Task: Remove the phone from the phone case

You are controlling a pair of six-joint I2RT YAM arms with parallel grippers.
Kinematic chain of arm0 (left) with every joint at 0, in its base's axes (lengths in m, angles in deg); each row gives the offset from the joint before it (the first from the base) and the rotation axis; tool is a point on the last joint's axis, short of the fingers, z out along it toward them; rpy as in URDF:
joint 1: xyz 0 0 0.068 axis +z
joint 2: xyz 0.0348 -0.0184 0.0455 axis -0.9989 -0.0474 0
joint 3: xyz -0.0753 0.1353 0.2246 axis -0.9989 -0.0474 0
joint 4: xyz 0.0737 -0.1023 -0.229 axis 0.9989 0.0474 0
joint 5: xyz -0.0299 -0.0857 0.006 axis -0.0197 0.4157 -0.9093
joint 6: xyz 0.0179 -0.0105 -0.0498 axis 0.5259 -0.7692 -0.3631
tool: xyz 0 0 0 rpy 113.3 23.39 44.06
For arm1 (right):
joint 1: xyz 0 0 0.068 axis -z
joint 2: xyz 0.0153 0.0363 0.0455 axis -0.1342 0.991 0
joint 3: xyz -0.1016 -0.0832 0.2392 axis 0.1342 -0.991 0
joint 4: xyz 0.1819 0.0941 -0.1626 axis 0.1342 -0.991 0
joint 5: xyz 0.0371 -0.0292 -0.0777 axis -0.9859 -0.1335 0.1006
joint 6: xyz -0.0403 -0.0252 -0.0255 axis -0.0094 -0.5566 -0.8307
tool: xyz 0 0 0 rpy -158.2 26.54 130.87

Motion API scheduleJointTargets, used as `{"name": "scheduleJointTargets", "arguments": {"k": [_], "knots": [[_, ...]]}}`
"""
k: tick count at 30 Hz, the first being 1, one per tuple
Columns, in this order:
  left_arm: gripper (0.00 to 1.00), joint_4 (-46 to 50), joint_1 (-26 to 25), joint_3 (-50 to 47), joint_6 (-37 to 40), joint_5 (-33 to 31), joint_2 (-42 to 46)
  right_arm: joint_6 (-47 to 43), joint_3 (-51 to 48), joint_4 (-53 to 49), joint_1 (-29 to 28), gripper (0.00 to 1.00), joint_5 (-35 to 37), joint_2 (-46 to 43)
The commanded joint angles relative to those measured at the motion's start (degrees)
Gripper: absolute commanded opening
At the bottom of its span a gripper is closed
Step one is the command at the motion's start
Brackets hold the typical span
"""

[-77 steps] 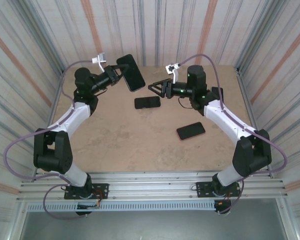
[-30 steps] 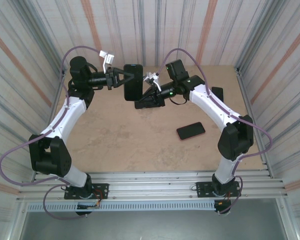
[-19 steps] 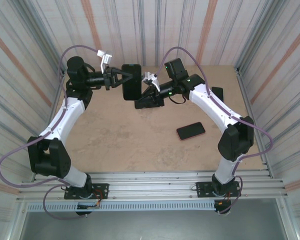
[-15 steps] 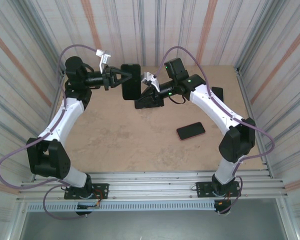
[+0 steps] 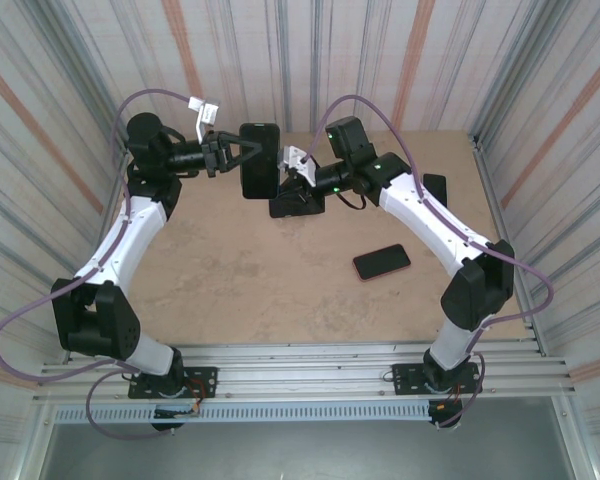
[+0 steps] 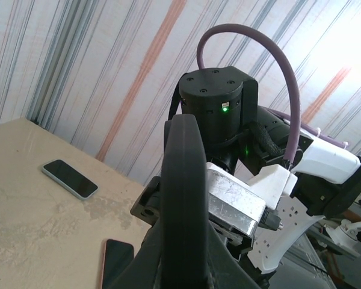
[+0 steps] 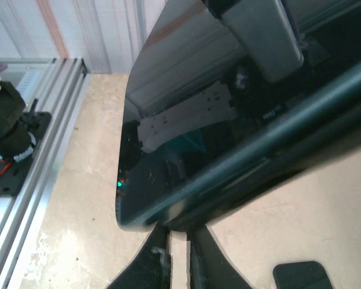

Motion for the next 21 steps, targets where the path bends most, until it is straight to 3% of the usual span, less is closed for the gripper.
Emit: {"name": "scheduleJointTargets", "arguments": {"k": [1,11,16,21], "knots": [[0.0,-1.9,-2.1,0.1,-2.2,1.9,2.6,6.0,-1.0,8.6,0.0,0.1,0.1,-1.9],[0.0,-2.0,-1.9,-0.3,-2.0,-1.7,2.3,24.9,-7.7,25.7,2.3,0.25,-8.2,-4.5],[0.0,-7.4,-0.7,-0.8,-10.0,-5.7,1.6,35.2,-12.7,34.0,4.5,0.33,-10.0,-6.2],[0.0,-3.8,0.5,-1.6,-16.2,-13.1,2.7,48.1,-18.2,44.0,7.0,0.39,-7.9,-7.9]]}}
